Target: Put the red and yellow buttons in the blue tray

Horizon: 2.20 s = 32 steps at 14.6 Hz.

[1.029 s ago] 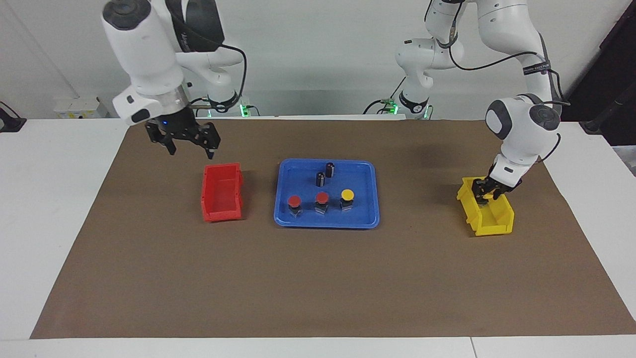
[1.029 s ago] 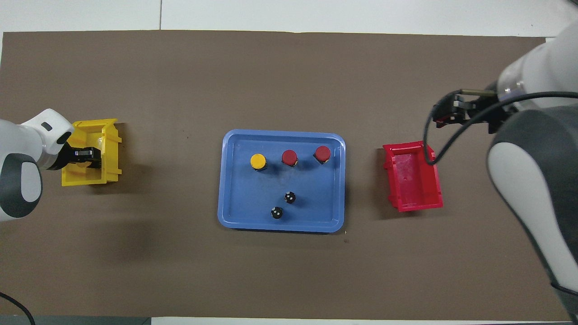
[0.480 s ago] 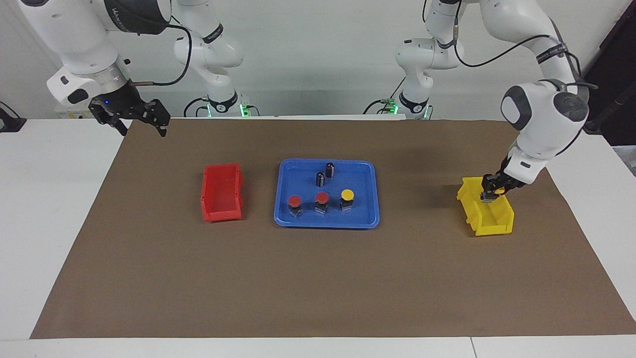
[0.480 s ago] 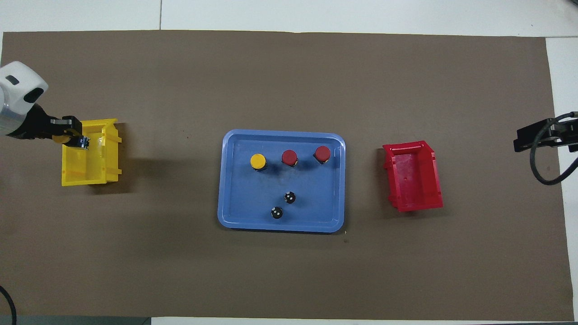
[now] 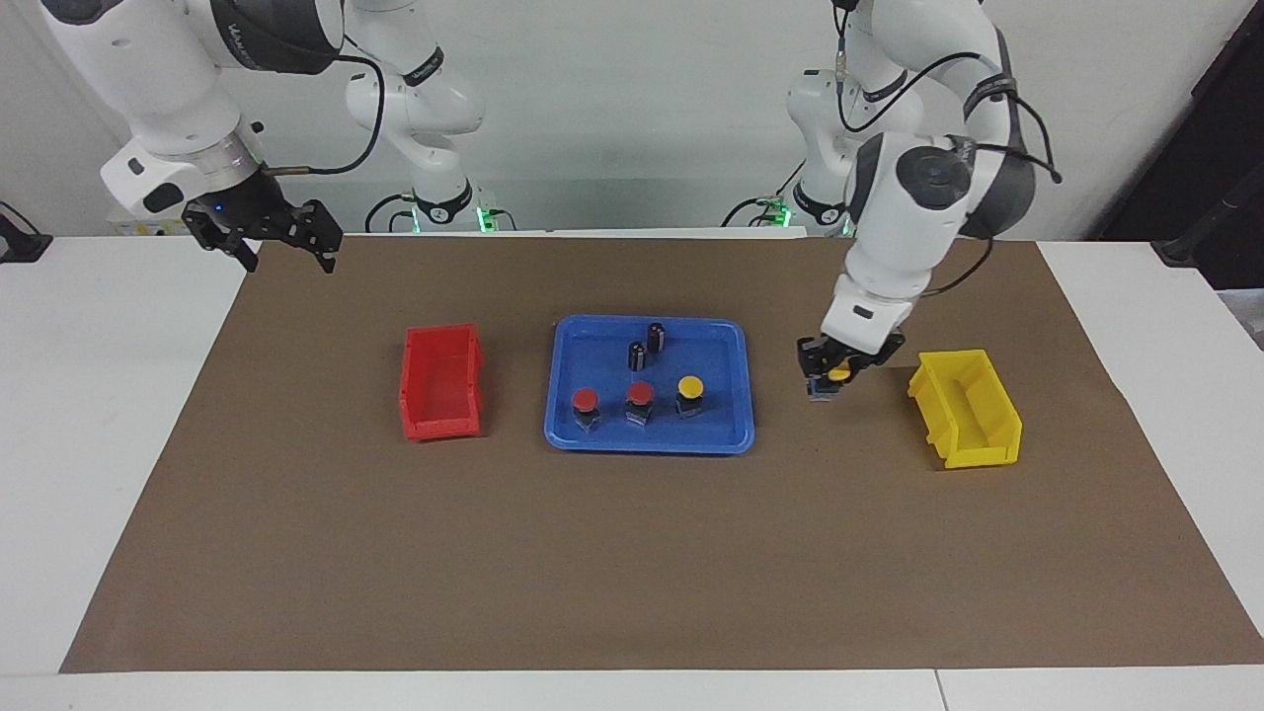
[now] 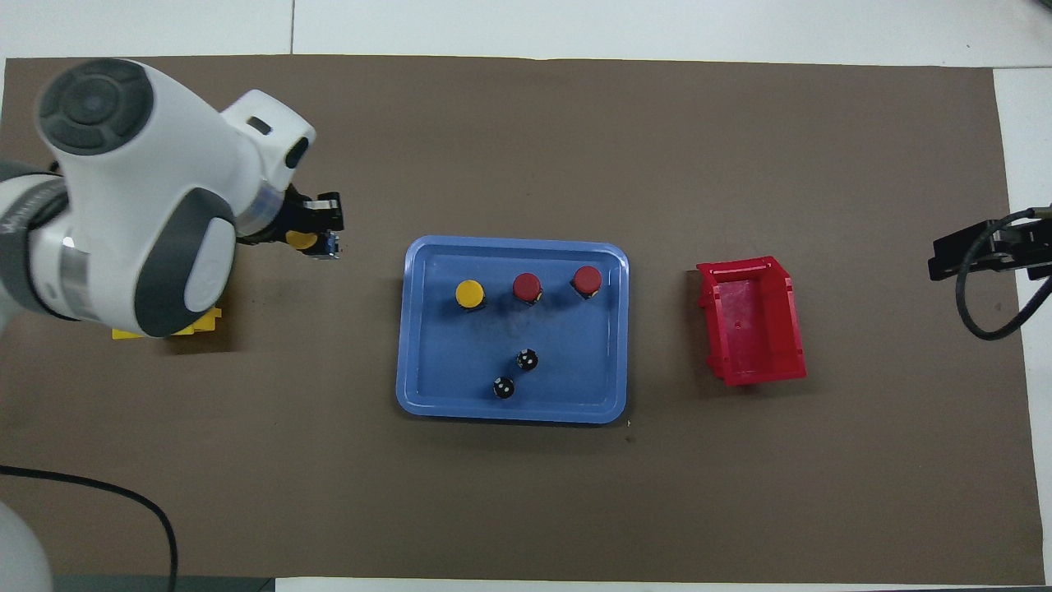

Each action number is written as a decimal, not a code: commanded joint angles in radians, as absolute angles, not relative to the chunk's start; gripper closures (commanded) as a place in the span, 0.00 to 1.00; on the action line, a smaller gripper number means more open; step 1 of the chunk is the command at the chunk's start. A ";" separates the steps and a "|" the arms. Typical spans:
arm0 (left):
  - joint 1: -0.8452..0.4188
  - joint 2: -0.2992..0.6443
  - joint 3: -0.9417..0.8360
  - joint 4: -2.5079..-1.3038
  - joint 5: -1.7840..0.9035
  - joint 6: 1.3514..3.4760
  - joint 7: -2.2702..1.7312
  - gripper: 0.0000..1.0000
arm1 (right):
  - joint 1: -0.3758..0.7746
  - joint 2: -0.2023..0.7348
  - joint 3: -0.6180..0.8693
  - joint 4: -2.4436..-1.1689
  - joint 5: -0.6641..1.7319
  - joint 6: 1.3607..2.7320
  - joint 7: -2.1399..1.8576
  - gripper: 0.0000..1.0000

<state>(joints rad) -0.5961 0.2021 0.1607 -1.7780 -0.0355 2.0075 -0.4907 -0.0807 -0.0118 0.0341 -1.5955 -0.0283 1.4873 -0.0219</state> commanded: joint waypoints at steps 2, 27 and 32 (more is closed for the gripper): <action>-0.695 0.193 0.178 -1.968 -0.066 2.219 -0.525 0.99 | -0.094 -0.029 0.041 -1.615 -0.023 1.491 -0.046 0.00; -0.342 0.107 0.242 -1.654 -0.045 1.735 -0.062 0.00 | -0.092 -0.031 0.041 -1.615 -0.023 1.489 -0.049 0.00; -0.290 0.009 0.265 -1.635 0.031 1.674 0.183 0.00 | -0.106 -0.031 0.041 -1.615 -0.023 1.491 -0.057 0.00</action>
<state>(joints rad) -0.2904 0.0398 0.2668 -1.6432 0.0066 1.7017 0.1471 -0.0827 -0.0121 0.0337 -1.5956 -0.0283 1.4873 -0.0237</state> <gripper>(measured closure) 0.000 0.000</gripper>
